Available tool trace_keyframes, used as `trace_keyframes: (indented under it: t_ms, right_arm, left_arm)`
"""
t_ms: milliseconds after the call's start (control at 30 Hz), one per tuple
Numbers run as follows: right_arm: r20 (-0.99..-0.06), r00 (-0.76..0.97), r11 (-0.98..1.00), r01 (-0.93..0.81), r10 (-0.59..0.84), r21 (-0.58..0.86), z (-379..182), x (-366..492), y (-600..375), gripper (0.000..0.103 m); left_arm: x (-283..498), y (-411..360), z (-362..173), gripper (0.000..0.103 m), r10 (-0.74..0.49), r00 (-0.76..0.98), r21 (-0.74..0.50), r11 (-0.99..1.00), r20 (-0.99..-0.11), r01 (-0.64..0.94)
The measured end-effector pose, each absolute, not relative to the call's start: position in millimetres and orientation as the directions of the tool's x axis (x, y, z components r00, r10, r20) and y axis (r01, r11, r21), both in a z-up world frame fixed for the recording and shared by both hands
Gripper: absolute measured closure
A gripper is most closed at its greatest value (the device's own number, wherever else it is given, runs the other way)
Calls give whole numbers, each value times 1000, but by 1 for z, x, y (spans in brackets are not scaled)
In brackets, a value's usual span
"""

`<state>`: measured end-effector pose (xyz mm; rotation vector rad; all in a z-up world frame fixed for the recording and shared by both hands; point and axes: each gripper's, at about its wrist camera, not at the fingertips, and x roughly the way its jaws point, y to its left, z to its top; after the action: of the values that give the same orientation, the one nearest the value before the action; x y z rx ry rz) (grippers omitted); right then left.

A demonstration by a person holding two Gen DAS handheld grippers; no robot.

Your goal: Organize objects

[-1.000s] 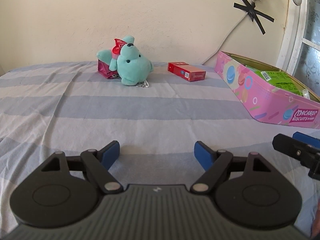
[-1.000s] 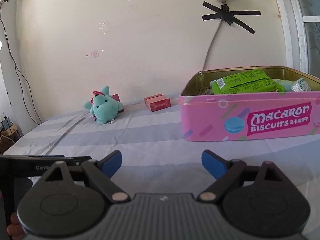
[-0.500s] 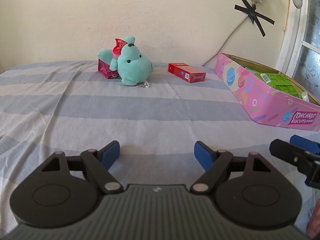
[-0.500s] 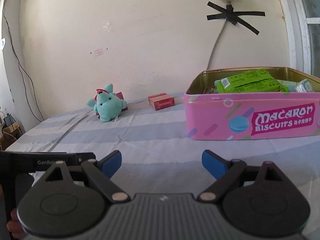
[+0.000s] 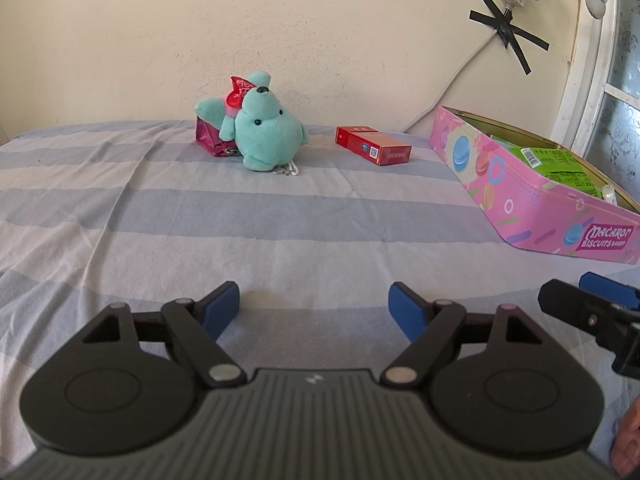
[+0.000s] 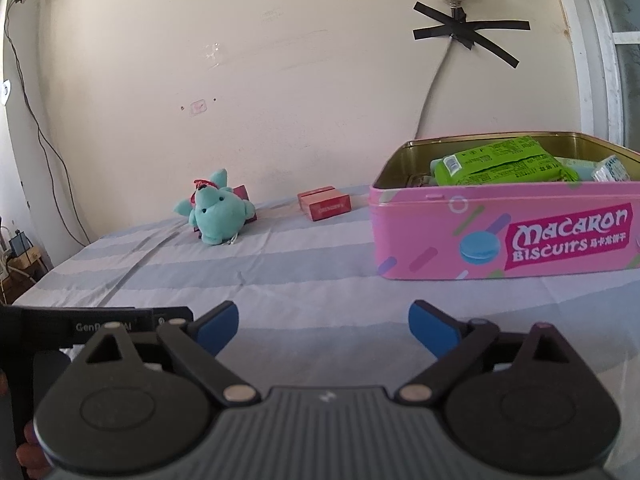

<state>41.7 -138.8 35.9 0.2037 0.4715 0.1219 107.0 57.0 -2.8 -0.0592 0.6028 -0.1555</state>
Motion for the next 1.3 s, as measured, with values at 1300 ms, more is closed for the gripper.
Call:
trace_keyframes:
  t_ms: [1300]
  right_arm:
    - [-445, 878, 973, -89, 177, 211, 38, 43, -137, 14]
  left_arm:
    - [105, 58, -2, 19, -159, 817, -110, 987, -555, 118]
